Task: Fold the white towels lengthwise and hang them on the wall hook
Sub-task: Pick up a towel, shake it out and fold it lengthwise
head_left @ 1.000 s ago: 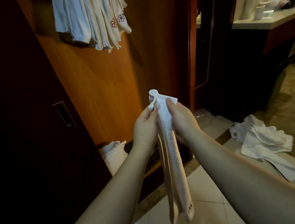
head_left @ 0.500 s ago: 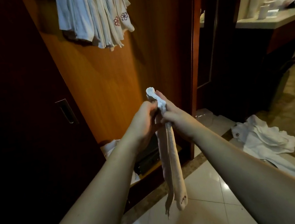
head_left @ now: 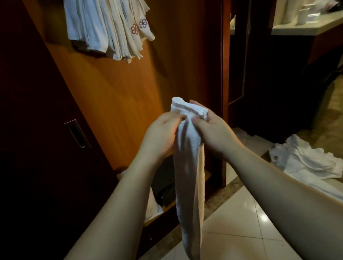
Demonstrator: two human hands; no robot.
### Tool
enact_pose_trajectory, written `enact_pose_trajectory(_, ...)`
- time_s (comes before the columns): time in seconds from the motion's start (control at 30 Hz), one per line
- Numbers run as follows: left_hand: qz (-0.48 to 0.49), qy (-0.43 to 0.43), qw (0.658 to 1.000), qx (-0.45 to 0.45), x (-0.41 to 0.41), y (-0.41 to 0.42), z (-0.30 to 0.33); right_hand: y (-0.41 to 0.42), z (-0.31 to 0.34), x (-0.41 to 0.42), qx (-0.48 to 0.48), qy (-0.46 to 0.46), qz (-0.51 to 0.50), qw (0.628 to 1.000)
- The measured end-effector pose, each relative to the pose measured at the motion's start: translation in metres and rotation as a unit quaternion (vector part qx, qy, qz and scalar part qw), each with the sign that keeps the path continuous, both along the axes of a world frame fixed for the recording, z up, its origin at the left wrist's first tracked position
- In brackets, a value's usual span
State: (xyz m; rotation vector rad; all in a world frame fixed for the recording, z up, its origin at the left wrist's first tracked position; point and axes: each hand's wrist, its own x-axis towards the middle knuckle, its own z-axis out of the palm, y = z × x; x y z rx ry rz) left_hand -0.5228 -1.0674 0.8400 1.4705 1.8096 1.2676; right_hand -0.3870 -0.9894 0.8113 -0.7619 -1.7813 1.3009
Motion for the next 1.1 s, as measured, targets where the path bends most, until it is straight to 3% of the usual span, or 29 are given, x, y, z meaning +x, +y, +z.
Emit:
enact_pose_trajectory(0.07,0.099,-0.019,0.993,0.062,-0.011,0.006,0.001,0.012,0.003,0.0,-0.081,0.061,0.044,0.994)
enact_pose_trajectory(0.13,0.139,-0.034,0.988,0.059,-0.02,0.012,0.004,0.02,0.015,-0.001,-0.124,0.101,0.086,0.983)
enact_pose_trajectory(0.27,0.0,-0.22,0.974,-0.061,-0.029,0.02,0.009,0.029,0.041,0.001,-0.168,0.146,0.106,0.969)
enact_pose_trajectory(0.4,-0.091,-0.256,0.962,-0.035,-0.029,0.022,0.014,0.041,0.064,0.007,-0.162,0.167,0.103,0.967)
enact_pose_trajectory(0.57,-0.128,-0.275,0.953,0.025,-0.014,0.027,0.037,0.064,0.056,0.028,-0.192,0.168,0.133,0.958)
enact_pose_trajectory(0.67,-0.121,-0.316,0.94,0.048,-0.011,0.031,0.05,0.07,0.024,0.039,-0.244,0.103,0.208,0.942)
enact_pose_trajectory(0.83,-0.059,-0.333,0.939,0.064,-0.016,0.041,0.072,0.069,-0.018,0.035,-0.194,-0.096,0.222,0.951)
enact_pose_trajectory(1.1,-0.002,-0.298,0.953,0.061,-0.035,0.058,0.098,0.045,-0.033,0.026,-0.139,-0.165,0.192,0.957)
